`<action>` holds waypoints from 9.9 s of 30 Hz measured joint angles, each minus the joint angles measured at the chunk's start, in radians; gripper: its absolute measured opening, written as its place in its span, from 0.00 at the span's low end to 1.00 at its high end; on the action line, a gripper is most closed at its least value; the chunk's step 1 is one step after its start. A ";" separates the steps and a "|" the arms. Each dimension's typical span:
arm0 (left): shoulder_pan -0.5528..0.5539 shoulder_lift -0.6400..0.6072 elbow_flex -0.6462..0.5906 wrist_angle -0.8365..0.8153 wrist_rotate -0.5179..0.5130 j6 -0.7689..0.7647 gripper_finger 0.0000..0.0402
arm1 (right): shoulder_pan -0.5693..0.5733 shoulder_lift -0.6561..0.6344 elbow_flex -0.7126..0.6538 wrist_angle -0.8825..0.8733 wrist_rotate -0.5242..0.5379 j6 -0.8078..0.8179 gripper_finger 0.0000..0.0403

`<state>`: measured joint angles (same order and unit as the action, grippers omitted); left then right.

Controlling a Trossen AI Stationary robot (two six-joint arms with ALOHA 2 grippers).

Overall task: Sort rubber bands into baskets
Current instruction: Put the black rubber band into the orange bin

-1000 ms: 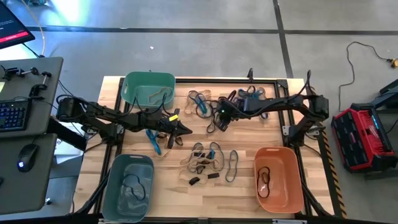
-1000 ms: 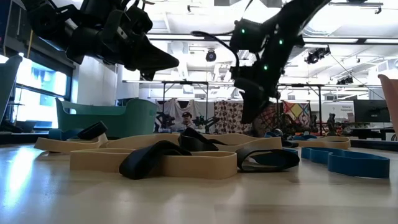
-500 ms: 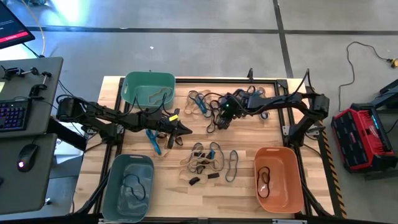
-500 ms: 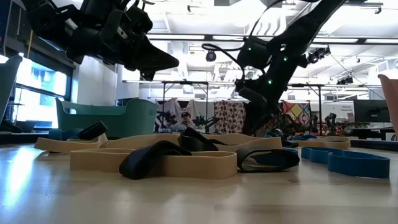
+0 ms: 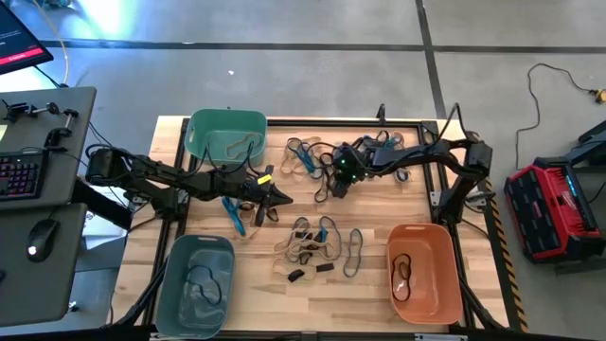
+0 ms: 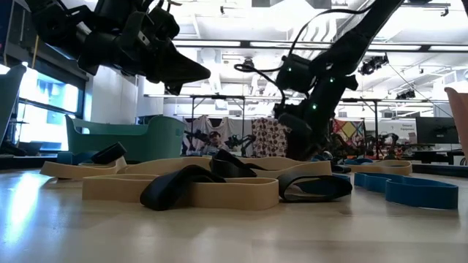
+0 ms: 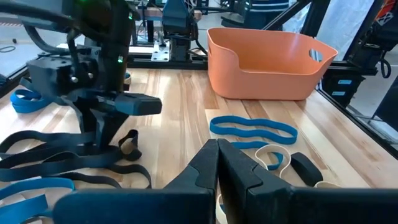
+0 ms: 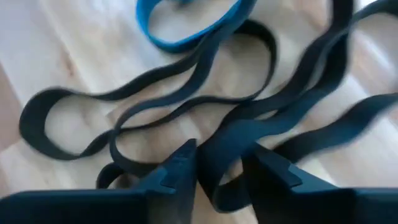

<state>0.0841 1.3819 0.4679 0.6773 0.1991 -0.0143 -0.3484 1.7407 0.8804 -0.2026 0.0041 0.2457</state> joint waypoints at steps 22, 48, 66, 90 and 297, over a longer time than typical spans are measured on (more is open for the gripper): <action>0.000 0.000 0.000 -0.007 0.000 0.012 0.00 | 0.217 -0.287 0.296 -0.583 0.155 0.086 0.00; 0.000 0.000 0.000 -0.006 0.000 0.026 0.00 | 1.043 -0.394 0.584 -1.160 0.153 1.193 0.00; 0.000 0.000 0.000 -0.006 0.000 0.017 0.00 | 1.260 -0.393 0.049 -0.804 -0.030 1.555 0.00; 0.000 0.000 0.000 -0.004 0.000 -0.001 0.00 | 1.213 -0.393 0.106 -0.718 -0.132 1.510 0.48; 0.037 0.053 0.080 -0.164 -0.112 -0.060 0.29 | 1.105 -0.194 0.295 -1.089 0.049 1.157 0.00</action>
<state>0.1215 1.4345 0.5476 0.5129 0.0872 -0.0742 0.7565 1.5465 1.1755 -1.2920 0.0535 1.4023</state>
